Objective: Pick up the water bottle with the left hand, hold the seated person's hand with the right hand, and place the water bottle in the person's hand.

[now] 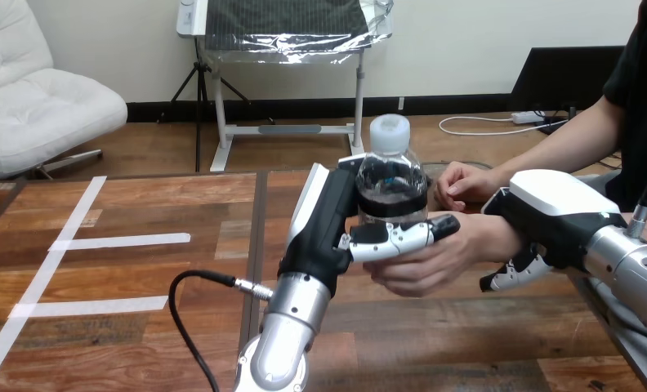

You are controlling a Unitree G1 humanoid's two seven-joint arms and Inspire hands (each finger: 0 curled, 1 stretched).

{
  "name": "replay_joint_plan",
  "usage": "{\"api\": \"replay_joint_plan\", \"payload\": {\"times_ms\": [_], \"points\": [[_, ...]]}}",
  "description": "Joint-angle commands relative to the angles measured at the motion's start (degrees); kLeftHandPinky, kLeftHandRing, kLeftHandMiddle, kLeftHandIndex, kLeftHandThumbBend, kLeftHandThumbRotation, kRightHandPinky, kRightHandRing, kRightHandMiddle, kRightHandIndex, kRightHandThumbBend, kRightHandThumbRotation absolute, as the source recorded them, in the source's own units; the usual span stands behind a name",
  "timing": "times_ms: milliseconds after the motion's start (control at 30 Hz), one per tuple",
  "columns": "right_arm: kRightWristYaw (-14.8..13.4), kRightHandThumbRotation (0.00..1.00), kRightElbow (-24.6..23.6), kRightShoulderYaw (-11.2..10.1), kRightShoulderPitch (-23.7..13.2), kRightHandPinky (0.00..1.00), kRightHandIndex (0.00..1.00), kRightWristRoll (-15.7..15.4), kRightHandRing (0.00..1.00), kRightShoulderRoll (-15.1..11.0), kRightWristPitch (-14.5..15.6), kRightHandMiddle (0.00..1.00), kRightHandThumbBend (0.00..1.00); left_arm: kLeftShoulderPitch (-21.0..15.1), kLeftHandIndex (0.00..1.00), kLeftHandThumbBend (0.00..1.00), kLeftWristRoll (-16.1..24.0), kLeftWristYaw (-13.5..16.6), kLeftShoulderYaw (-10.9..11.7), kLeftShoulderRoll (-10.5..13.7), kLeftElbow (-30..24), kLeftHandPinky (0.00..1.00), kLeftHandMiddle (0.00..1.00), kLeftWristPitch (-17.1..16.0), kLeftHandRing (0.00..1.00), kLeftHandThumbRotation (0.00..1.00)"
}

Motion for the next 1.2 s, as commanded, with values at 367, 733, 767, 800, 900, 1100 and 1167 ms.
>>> {"api": "replay_joint_plan", "payload": {"times_ms": [367, 733, 767, 800, 900, 1100, 1167], "points": [[-1.4, 0.00, -2.0, -2.9, -2.5, 0.19, 0.35, -0.6, 0.26, -1.2, -1.5, 0.33, 0.74, -6.5, 0.47, 0.63, -0.9, 1.9, -1.1, -7.5, 2.7, 0.37, 0.44, -3.2, 0.41, 0.00], [-1.5, 0.00, -2.3, -3.2, -2.1, 0.18, 0.35, -0.5, 0.25, -1.0, -1.1, 0.33, 0.75, -5.9, 0.47, 0.64, -1.4, 2.2, -1.1, -7.3, 2.8, 0.38, 0.44, -3.2, 0.41, 0.00], [-1.6, 0.00, -2.2, -3.2, -2.1, 0.18, 0.35, -0.4, 0.25, -0.9, -1.2, 0.32, 0.75, -5.9, 0.48, 0.63, -1.4, 2.2, -1.1, -7.2, 2.9, 0.38, 0.44, -3.3, 0.41, 0.00], [-1.6, 0.00, -2.2, -3.2, -2.0, 0.18, 0.34, -0.4, 0.25, -0.9, -1.2, 0.32, 0.75, -5.9, 0.48, 0.63, -1.4, 2.2, -1.1, -7.1, 3.0, 0.39, 0.44, -3.4, 0.41, 0.00], [-1.7, 0.00, -2.0, -3.2, -2.0, 0.18, 0.34, -0.4, 0.25, -1.0, -1.5, 0.32, 0.75, -6.0, 0.48, 0.63, -1.5, 2.2, -1.0, -7.0, 3.1, 0.38, 0.44, -3.7, 0.41, 0.00], [-1.9, 0.00, -1.4, -3.1, -2.1, 0.18, 0.35, -0.6, 0.25, -1.2, -1.9, 0.33, 0.75, -6.1, 0.48, 0.63, -1.4, 2.3, -0.9, -6.8, 3.3, 0.38, 0.44, -4.1, 0.41, 0.00], [-2.2, 0.00, -1.2, -2.9, -2.2, 0.18, 0.38, -1.0, 0.26, -1.4, -2.1, 0.34, 0.76, -6.1, 0.48, 0.63, -1.5, 2.3, -0.8, -6.7, 3.5, 0.39, 0.43, -4.6, 0.41, 0.00]]}}
